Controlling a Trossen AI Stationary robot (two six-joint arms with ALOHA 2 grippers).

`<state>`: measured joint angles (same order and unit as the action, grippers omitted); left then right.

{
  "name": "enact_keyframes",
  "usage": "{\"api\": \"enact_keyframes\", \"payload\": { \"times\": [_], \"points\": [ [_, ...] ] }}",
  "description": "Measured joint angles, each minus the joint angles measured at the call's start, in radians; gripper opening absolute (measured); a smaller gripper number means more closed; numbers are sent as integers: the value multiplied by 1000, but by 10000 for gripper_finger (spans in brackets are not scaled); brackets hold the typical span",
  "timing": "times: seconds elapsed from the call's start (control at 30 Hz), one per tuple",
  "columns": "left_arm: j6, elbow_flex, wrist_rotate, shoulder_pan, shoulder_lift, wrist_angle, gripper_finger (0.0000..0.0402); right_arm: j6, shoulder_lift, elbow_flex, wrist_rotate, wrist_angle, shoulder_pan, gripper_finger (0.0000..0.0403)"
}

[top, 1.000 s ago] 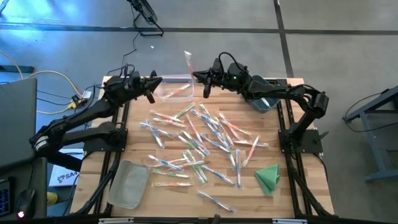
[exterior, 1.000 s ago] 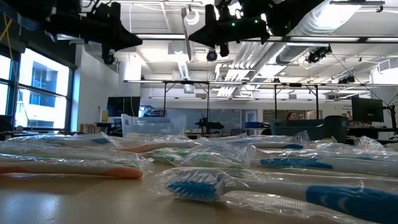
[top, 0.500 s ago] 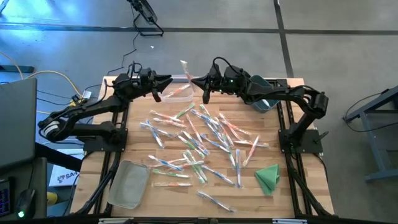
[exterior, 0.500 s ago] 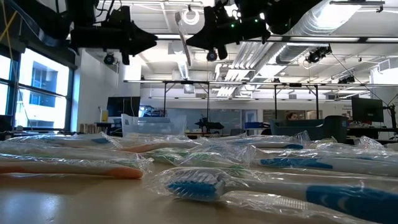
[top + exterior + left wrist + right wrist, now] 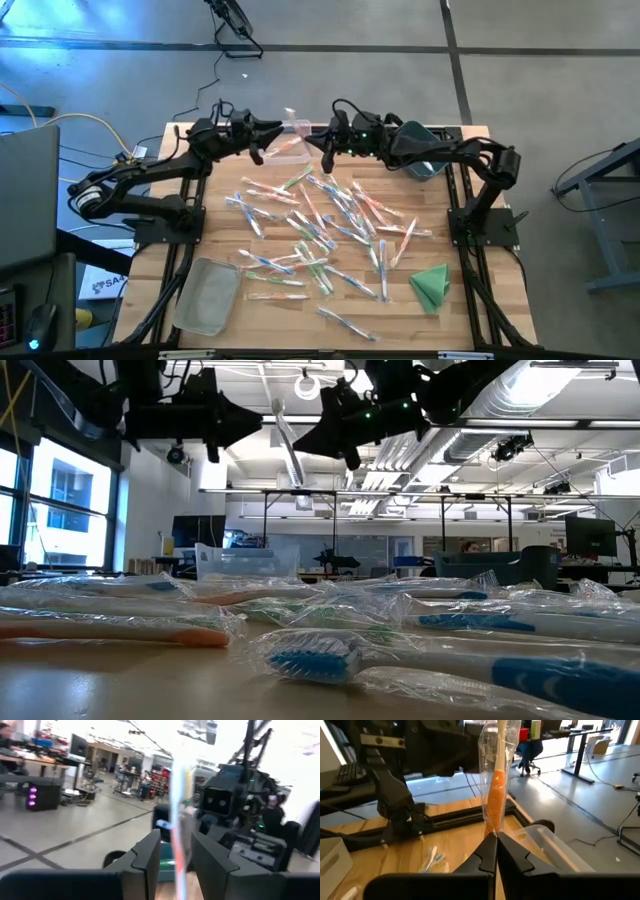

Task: Pick & Place Toothbrushes
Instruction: Put the orange toothbrush into the transparent bin

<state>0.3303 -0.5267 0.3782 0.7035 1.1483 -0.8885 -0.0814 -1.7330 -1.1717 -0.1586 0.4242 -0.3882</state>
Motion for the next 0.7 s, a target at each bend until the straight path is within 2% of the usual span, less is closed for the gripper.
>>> {"api": "enact_keyframes", "payload": {
  "times": [0.37, 0.7],
  "points": [
    [-27, -82, 29, -25, 101, 10, 106, 0, -6, 0, 11, 20, 10, 3],
    [-11, -97, 68, -25, 114, 9, 106, -1, -6, 0, 19, 20, 8, 3]
  ]
}}
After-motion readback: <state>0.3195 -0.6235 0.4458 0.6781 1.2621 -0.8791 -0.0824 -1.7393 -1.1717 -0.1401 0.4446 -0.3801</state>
